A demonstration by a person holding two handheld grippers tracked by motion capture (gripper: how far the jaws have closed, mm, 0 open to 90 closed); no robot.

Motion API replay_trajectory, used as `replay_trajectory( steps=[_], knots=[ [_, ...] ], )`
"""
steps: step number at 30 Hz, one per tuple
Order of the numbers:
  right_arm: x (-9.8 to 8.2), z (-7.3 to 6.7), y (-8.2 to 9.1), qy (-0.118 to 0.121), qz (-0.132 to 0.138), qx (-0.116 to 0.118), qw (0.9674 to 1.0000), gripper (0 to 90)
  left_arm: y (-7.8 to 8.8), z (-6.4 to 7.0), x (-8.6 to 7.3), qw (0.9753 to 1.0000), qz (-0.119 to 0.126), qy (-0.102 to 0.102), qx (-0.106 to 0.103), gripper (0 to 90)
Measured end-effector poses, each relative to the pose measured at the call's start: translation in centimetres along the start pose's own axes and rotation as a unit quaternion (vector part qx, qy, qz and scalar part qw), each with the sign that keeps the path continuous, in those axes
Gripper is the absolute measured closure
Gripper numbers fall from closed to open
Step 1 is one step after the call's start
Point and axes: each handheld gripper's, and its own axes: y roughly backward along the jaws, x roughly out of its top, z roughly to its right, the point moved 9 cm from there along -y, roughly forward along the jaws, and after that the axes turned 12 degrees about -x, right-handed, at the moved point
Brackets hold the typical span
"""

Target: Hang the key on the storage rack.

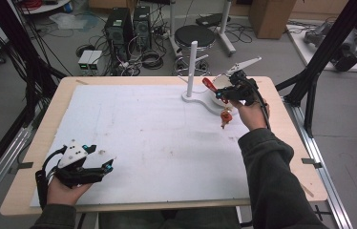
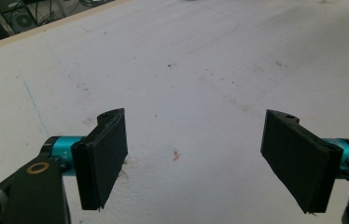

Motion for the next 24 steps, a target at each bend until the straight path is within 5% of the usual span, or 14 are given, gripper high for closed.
replay_trajectory(
  steps=[24],
  knots=[
    [2.8, -1.1, -2.2, 0.000, -0.006, -0.008, 0.9999, 86.9, -0.1, 0.1, 0.0, 1.0000, 0.001, -0.002, -0.004, 23.1]
  ],
)
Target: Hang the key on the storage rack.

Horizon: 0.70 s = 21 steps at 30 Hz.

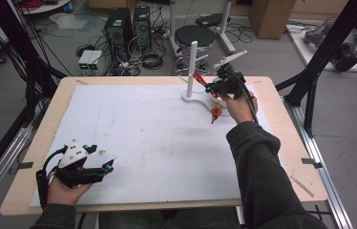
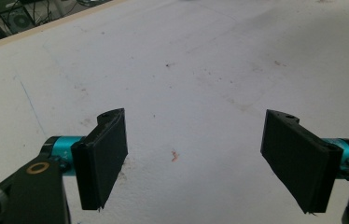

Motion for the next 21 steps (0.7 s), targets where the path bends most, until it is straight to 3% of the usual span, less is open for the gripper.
replay_trajectory(
  steps=[5, 21],
  knots=[
    [0.8, -0.4, -0.5, 0.013, -0.008, -0.003, 0.9999, 86.9, 0.0, 0.0, 0.0, 1.0000, 0.000, 0.000, 0.001, 23.1],
    [3.2, -0.9, -1.8, 0.022, -0.011, -0.027, 0.9993, 86.9, 0.1, -0.2, 0.0, 1.0000, 0.003, 0.002, 0.002, 23.1]
  ],
)
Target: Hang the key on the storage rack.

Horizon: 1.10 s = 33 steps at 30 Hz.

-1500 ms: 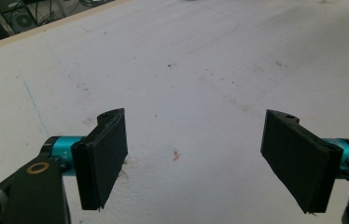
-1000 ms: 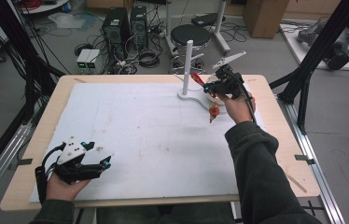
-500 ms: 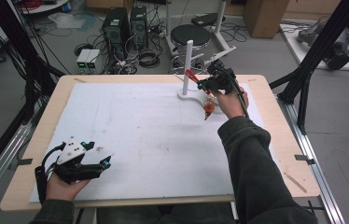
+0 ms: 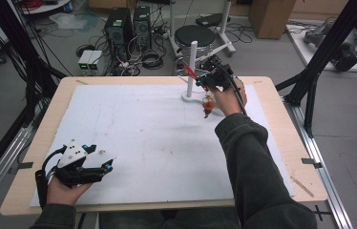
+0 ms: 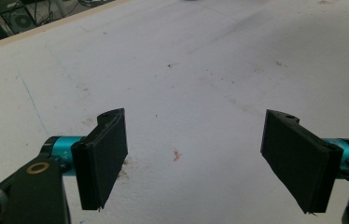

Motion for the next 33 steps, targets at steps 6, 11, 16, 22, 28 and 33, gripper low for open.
replay_trajectory(
  steps=[6, 11, 16, 22, 28, 33],
  knots=[
    [-0.4, 0.0, -1.1, -0.005, -0.021, -0.010, 0.9997, 86.9, 0.1, -0.1, 0.0, 1.0000, -0.001, -0.002, 0.001, 23.1],
    [-0.4, 0.1, -1.5, -0.010, -0.023, -0.014, 0.9996, 86.8, 0.0, 0.0, 0.0, 1.0000, -0.001, 0.000, -0.002, 23.1],
    [-0.7, 0.4, -2.0, -0.018, -0.033, -0.020, 0.9991, 86.8, 0.0, 0.0, 0.0, 1.0000, -0.001, 0.000, -0.001, 23.1],
    [-1.0, 0.6, -2.7, -0.014, -0.045, -0.028, 0.9985, 86.9, 0.0, 0.1, 0.1, 1.0000, 0.000, -0.001, -0.003, 23.1],
    [-1.1, 0.5, -3.1, -0.018, -0.048, -0.031, 0.9982, 86.8, 0.0, 0.1, 0.1, 1.0000, 0.000, -0.001, -0.003, 23.1],
    [-1.3, 0.6, -3.4, -0.024, -0.054, -0.033, 0.9977, 86.9, 0.0, 0.1, 0.1, 1.0000, -0.002, -0.004, -0.002, 23.1]
  ],
)
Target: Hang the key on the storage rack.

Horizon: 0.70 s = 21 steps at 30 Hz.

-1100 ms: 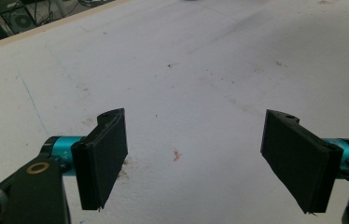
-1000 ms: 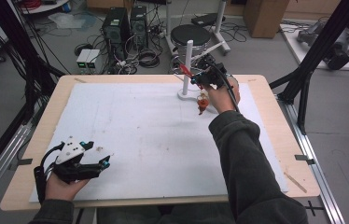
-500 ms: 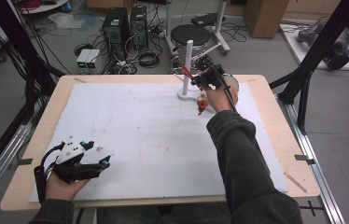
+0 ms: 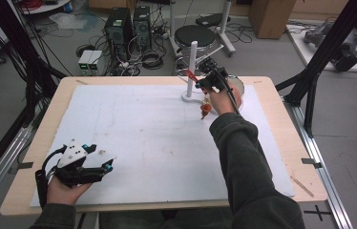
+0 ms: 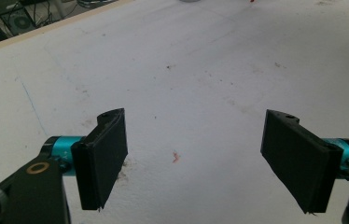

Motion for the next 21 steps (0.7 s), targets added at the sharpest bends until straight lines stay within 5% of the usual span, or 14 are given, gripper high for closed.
replay_trajectory(
  steps=[21],
  knots=[
    [-0.37, -0.86, -0.33, -0.002, -0.016, 0.004, 0.9999, 86.9, 0.01, 0.07, 0.07, 1.0000, 0.003, 0.001, 0.000, 23.0]
  ],
)
